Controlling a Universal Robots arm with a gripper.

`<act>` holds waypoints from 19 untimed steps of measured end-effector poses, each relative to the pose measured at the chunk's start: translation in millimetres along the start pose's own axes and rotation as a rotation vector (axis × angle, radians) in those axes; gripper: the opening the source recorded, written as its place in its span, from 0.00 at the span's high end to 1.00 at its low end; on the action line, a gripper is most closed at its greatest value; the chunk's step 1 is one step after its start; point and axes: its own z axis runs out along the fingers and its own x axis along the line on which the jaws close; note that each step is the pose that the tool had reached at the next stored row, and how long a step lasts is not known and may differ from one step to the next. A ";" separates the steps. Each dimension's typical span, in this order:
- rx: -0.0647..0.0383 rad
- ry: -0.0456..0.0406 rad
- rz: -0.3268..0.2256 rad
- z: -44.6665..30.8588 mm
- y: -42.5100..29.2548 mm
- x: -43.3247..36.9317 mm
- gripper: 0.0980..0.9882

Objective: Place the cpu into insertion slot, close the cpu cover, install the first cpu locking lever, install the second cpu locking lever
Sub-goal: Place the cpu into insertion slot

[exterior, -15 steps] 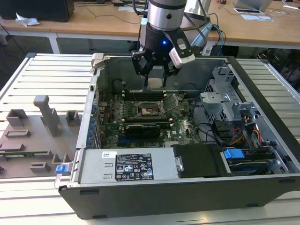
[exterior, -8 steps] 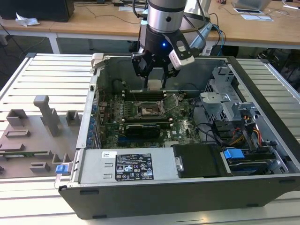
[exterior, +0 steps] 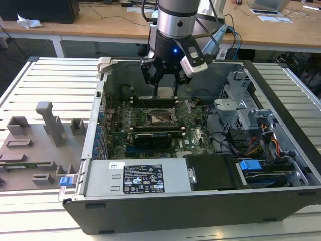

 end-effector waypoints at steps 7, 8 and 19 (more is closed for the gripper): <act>0.001 0.0005 0.000 5.0 -0.3 -0.1 0.50; 0.000 0.0003 0.000 5.2 -0.3 -0.1 0.50; 0.000 -0.0048 0.086 5.4 -0.3 -0.3 0.50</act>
